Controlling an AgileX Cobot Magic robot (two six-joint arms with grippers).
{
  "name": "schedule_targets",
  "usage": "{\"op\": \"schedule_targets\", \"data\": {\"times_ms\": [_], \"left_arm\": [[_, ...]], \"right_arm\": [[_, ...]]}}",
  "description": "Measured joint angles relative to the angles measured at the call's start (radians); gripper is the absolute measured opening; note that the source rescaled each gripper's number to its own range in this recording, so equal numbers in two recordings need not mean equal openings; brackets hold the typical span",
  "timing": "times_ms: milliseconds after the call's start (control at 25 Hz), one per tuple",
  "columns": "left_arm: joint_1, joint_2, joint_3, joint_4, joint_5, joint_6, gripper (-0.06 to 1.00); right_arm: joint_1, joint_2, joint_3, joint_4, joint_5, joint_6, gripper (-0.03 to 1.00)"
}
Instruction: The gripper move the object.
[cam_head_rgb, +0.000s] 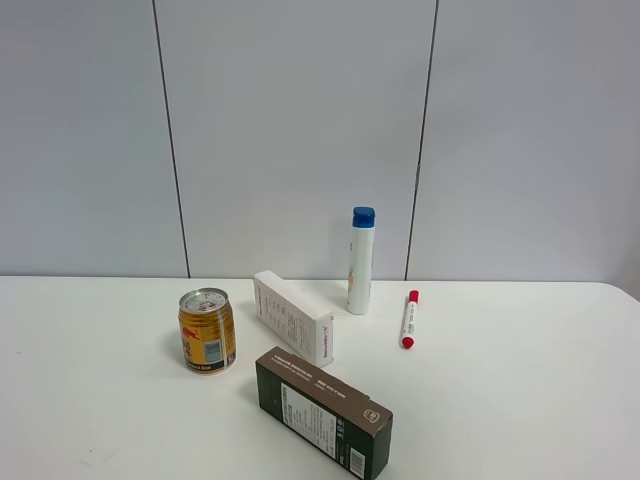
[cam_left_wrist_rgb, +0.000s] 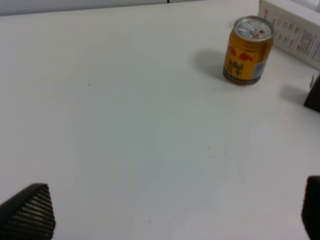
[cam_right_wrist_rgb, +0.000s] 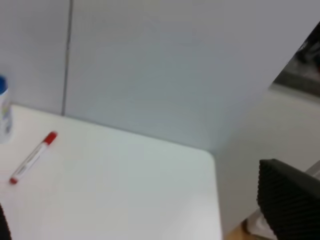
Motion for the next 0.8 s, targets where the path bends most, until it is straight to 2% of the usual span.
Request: {"op": "schedule_targets", "data": {"times_ms": [200,400,520,640,800], "left_arm": [[0.000,0.000,0.000,0.000,0.000,0.000,1.00],[0.000,0.000,0.000,0.000,0.000,0.000,1.00],[0.000,0.000,0.000,0.000,0.000,0.000,1.00],[0.000,0.000,0.000,0.000,0.000,0.000,1.00],[0.000,0.000,0.000,0.000,0.000,0.000,1.00]], "right_arm": [[-0.001,-0.228,0.289,0.192,-0.029,-0.006,1.00],[-0.001,-0.396,0.560,0.334,-0.139,-0.015,1.00],[-0.001,-0.475,0.685,0.386,-0.191,-0.014,1.00],[-0.001,-0.547,0.785,0.424,-0.200,-0.014,1.00],[-0.001,-0.623,0.853,0.425,-0.201,-0.014,1.00]]}}
